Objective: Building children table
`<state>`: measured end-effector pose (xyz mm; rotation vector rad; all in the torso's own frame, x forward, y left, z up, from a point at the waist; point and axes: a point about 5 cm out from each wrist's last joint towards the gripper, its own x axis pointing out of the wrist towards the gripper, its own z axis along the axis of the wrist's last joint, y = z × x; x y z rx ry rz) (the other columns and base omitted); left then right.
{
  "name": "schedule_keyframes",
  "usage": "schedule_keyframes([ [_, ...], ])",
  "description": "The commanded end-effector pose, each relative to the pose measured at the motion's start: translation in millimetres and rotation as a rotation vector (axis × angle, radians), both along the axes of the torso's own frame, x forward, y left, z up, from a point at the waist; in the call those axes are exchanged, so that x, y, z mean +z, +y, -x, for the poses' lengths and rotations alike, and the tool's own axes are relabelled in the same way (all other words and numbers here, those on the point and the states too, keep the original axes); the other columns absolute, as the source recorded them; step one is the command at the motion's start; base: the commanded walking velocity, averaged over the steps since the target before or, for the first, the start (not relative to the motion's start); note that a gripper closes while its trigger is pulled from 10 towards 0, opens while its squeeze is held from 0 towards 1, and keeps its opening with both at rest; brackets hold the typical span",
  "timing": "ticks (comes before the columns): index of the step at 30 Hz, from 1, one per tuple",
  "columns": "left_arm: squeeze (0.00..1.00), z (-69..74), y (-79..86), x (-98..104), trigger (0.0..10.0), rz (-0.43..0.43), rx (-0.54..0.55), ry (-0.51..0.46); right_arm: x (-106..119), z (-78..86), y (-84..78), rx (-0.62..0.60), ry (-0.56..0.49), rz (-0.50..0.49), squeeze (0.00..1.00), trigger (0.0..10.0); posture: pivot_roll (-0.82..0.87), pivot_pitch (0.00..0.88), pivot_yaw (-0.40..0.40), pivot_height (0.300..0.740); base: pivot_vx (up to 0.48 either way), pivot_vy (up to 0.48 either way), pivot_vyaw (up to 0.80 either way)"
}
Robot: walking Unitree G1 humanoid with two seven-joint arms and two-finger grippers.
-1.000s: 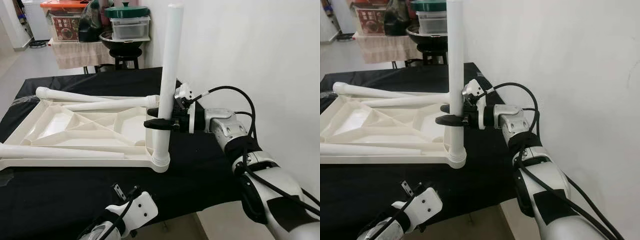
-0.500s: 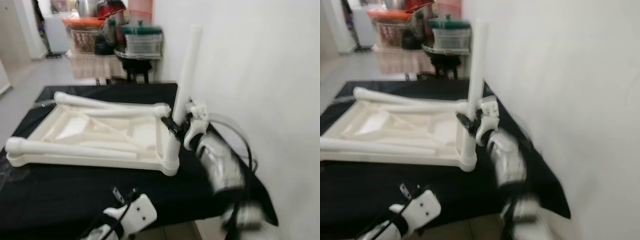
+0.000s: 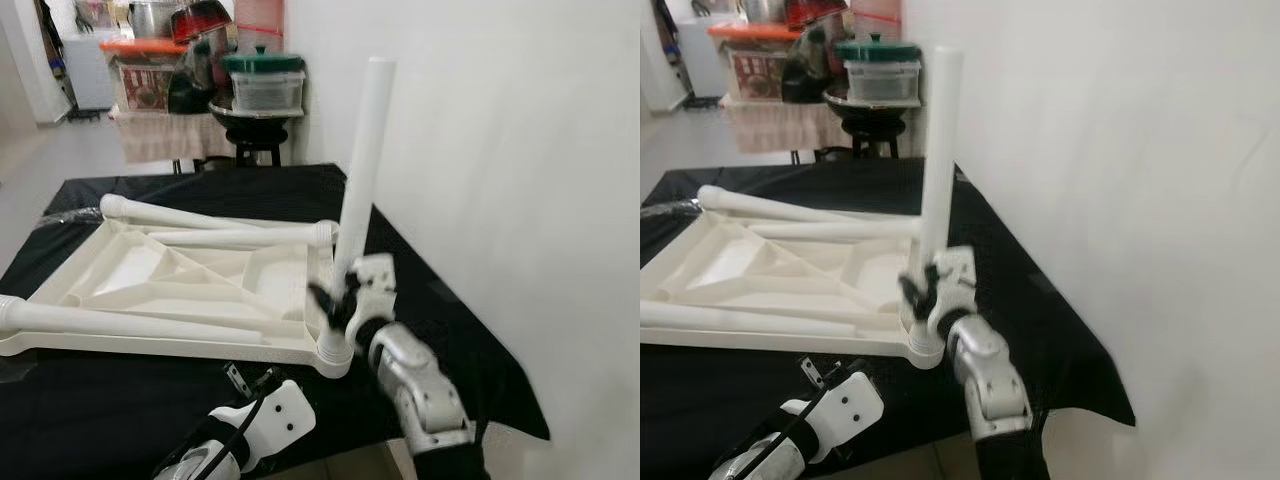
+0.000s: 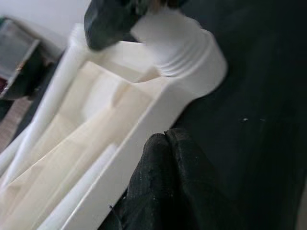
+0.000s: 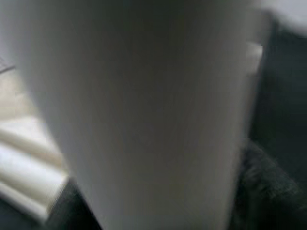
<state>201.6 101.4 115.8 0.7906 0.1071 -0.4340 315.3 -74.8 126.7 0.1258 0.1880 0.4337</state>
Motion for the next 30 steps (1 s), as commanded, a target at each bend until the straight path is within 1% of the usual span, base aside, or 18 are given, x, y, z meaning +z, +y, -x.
schedule_keyframes([
  [1, 0.0, -0.1, -1.7, -4, 10.0, -0.009, -0.001, 0.02, 22, -7.8, 4.1, 0.083, -0.067, -0.054, 1.0, 10.0, 0.09, 0.0, -0.071, 0.74, 0.0, 0.0, 0.0],
  [2, 0.0, -0.9, -2.8, -4, 10.0, -0.008, -0.001, 0.02, 38, -12.2, 4.5, 0.23, -0.132, -0.079, 0.88, 10.0, 0.1, 0.0, -0.072, 0.74, 0.0, 0.0, 0.0],
  [3, 0.0, -0.9, -2.8, -4, 10.0, -0.008, -0.001, 0.02, 38, -12.2, 4.5, 0.23, -0.132, -0.079, 0.88, 10.0, 0.1, 0.0, -0.072, 0.74, 0.0, 0.0, 0.0],
  [4, 0.0, -1.8, -3.9, -4, 10.0, -0.008, -0.002, 0.021, 49, -14.5, 2.9, 0.368, -0.181, -0.068, 0.0, 10.0, 0.1, 0.0, -0.076, 0.74, 0.0, 0.0, 0.0],
  [5, 0.0, -2.6, -4.9, -5, 10.0, -0.007, -0.002, 0.021, 55, -15.3, 1.1, 0.485, -0.209, -0.038, 0.0, 10.0, 0.1, 0.0, -0.079, 0.74, 0.0, 0.0, 0.0],
  [6, 0.0, -2.6, -4.9, -5, 10.0, -0.007, -0.002, 0.021, 55, -15.3, 1.1, 0.485, -0.209, -0.038, 0.0, 10.0, 0.1, 0.0, -0.079, 0.74, 0.0, 0.0, 0.0],
  [7, 0.0, -3.7, -6.0, -5, 10.0, -0.007, -0.002, 0.022, 57, -17.2, -2.0, 0.59, -0.22, -0.002, 0.0, 10.0, 0.11, 0.0, -0.084, 0.74, 0.0, 0.0, 0.0],
  [8, 0.0, -3.7, -6.0, -5, 10.0, -0.007, -0.002, 0.022, 57, -17.2, -2.0, 0.59, -0.22, -0.002, 0.0, 10.0, 0.11, 0.0, -0.084, 0.74, 0.0, 0.0, 0.0],
  [10, 0.0, -7.8, -9.3, -7, 10.0, -0.006, -0.002, 0.023, 58, -25.1, -9.5, 0.753, -0.196, 0.018, 0.0, 10.0, 0.13, 0.0, -0.099, 0.74, 0.0, 0.0, 0.0],
  [11, 0.0, -7.8, -9.3, -7, 10.0, -0.006, -0.002, 0.023, 58, -25.1, -9.5, 0.753, -0.196, 0.018, 0.0, 10.0, 0.13, 0.0, -0.099, 0.74, 0.0, 0.0, 0.0],
  [12, 0.0, -10.5, -10.8, -8, 10.0, -0.005, -0.001, 0.025, 59, -29.8, -12.8, 0.807, -0.176, 0.019, 0.0, 10.0, 0.14, 0.0, -0.107, 0.74, 0.0, 0.0, 0.0],
  [14, 0.0, -12.4, -11.7, -8, 10.0, -0.005, -0.001, 0.026, 60, -34.6, -15.2, 0.831, -0.155, 0.014, 0.0, 10.0, 0.15, 0.0, -0.108, 0.74, 0.0, 0.0, 0.0],
  [17, 0.0, -14.1, -12.8, -9, 10.0, -0.004, -0.001, 0.027, 61, -40.3, -17.2, 0.83, -0.134, 0.001, 0.0, 10.0, 0.16, 0.0, -0.114, 0.74, 0.0, 0.0, 0.0],
  [18, 0.0, -15.1, -13.5, -9, 10.0, -0.002, -0.001, 0.028, 61, -44.7, -17.9, 0.823, -0.115, -0.013, 0.0, 7.7, 0.16, 0.0, -0.115, 0.74, 0.0, 0.0, 0.0],
  [19, 0.0, -15.9, -14.1, -9, 10.0, -0.001, -0.001, 0.03, 61, -47.8, -18.3, 0.817, -0.104, -0.026, 0.0, 0.0, 0.17, 0.0, -0.119, 0.74, 0.0, 0.0, 0.0],
  [26, 0.0, -16.4, -14.7, -9, 10.0, 0.001, 0.001, 0.03, 53, -54.4, -22.3, 0.801, -0.062, -0.052, 0.0, 0.0, 0.18, 0.0, -0.123, 0.74, 0.0, 0.0, 0.0],
  [28, 0.0, -15.8, -15.0, -9, 10.0, 0.001, 0.001, 0.029, 46, -56.6, -29.8, 0.761, -0.039, 0.038, 0.0, 0.0, 0.18, 0.0, -0.127, 0.74, 0.0, 0.0, 0.0],
  [30, 0.0, -15.8, -15.0, -9, 10.0, 0.001, 0.001, 0.029, 46, -56.6, -29.8, 0.761, -0.039, 0.038, 0.0, 0.0, 0.18, 0.0, -0.127, 0.74, 0.0, 0.0, 0.0],
])
